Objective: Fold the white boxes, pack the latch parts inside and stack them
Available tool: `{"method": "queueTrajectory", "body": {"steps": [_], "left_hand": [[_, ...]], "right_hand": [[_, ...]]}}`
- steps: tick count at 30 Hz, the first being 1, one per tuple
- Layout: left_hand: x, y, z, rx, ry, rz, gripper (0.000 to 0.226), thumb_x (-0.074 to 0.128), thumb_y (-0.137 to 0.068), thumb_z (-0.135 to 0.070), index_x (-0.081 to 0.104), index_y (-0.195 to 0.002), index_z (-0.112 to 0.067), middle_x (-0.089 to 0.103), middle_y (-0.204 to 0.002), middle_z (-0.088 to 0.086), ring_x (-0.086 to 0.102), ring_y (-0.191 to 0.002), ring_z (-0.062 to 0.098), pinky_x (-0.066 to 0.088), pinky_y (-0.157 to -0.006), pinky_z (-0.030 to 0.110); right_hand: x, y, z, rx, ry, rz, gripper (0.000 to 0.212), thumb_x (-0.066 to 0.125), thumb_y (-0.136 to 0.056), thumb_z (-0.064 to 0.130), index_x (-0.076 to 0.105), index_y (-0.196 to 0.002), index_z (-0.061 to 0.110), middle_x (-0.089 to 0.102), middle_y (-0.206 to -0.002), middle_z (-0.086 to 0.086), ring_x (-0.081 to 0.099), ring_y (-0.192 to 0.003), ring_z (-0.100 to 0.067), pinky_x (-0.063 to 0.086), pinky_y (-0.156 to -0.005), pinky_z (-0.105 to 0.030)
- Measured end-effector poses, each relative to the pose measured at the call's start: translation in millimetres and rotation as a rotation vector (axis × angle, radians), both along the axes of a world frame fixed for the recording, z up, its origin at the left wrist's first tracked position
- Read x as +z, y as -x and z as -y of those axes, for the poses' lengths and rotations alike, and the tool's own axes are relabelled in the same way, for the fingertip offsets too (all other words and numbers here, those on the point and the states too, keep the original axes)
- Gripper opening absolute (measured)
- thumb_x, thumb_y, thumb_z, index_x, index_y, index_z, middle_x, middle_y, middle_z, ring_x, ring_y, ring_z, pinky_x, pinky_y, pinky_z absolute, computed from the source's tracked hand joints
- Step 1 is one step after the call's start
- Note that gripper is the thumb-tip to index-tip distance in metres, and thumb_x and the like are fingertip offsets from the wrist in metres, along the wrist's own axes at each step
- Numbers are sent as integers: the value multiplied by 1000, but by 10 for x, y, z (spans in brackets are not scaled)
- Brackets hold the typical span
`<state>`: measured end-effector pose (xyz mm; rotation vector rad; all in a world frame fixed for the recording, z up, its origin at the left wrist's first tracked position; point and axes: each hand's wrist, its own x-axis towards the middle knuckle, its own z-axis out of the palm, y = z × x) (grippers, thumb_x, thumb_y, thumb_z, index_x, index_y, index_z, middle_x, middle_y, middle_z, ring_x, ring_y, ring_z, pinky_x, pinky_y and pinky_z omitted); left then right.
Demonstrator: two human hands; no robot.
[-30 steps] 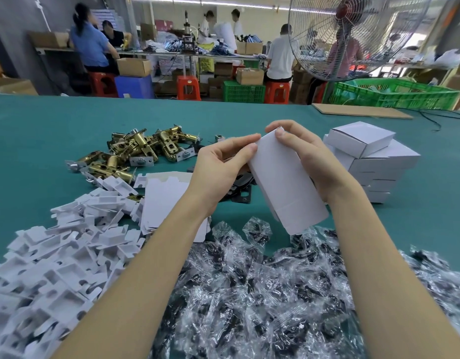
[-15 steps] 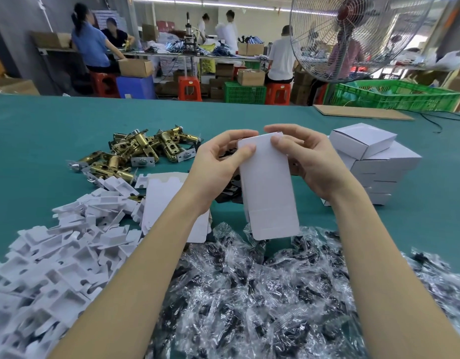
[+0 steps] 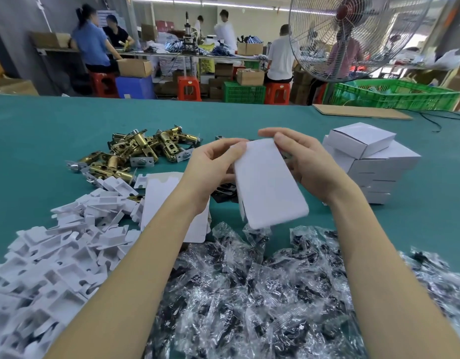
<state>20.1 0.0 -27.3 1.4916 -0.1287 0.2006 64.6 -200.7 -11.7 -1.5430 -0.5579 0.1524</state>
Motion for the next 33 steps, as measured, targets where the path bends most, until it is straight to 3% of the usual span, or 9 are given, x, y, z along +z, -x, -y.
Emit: {"method": "queueTrajectory", "body": {"steps": [2,5,10,12,18,22,25,28,33], "left_hand": [[-43,2,4,31,40,-130,14,62,-101,-24,75,-101,-18,76,-82,-6,69,-70,9,54,-55,21],[-119,-13,11,69,-32,-232,18,58,-104,-22,73,-105,-12,72,-97,5,69,-72,12,56,-57,26],[-144,10,-9,33,66,-285,25,50,-106,-9,64,-124,1,70,-116,21,69,-108,36,56,-99,49],[-135,12,-11,-16,137,-300,28,50,-104,-1,62,-130,2,72,-118,22,73,-103,37,60,-91,45],[-78,-25,63,-11,25,-349,37,46,-106,-47,59,-128,-20,68,-119,1,78,-80,28,64,-65,30],[-187,-26,50,-3,-222,-197,26,58,-103,-35,59,-126,-23,68,-114,1,73,-60,20,58,-55,25],[-214,-34,61,46,-221,-162,20,64,-100,-30,63,-115,-17,69,-99,2,66,-49,15,55,-48,25],[-239,-38,55,100,-242,-142,16,69,-97,-28,63,-103,-15,70,-92,3,67,-48,16,55,-47,27],[-286,-7,77,156,-314,-136,31,71,-94,-31,58,-115,-11,70,-95,1,74,-58,24,62,-55,33]], "right_hand": [[-36,-35,13,72,24,-111,37,46,-105,7,71,-122,28,75,-112,-3,69,-87,-21,59,-68,-28],[-115,-42,60,172,224,-88,43,60,-95,-6,69,-122,25,73,-122,0,72,-107,-20,61,-82,-32],[-144,-21,70,126,438,40,41,77,-90,12,67,-126,27,69,-128,6,72,-108,-16,62,-86,-34],[-150,-22,55,99,432,29,37,76,-92,18,68,-127,28,72,-123,4,75,-101,-19,63,-84,-34],[-307,-67,45,25,447,-123,25,59,-104,27,63,-127,18,74,-116,-3,77,-86,-20,63,-71,-32],[-409,-60,72,118,374,-232,28,61,-102,27,58,-129,32,77,-113,2,76,-92,-24,61,-70,-31],[-463,-66,-4,39,337,-175,22,68,-96,41,66,-117,36,78,-103,13,75,-91,-10,60,-66,-26],[-543,-84,-87,-32,301,-135,19,71,-93,42,71,-108,30,79,-95,15,75,-87,-5,58,-63,-23],[-688,-75,-131,-40,252,-130,26,71,-91,45,66,-114,34,79,-102,10,75,-95,-11,61,-71,-30]]}}
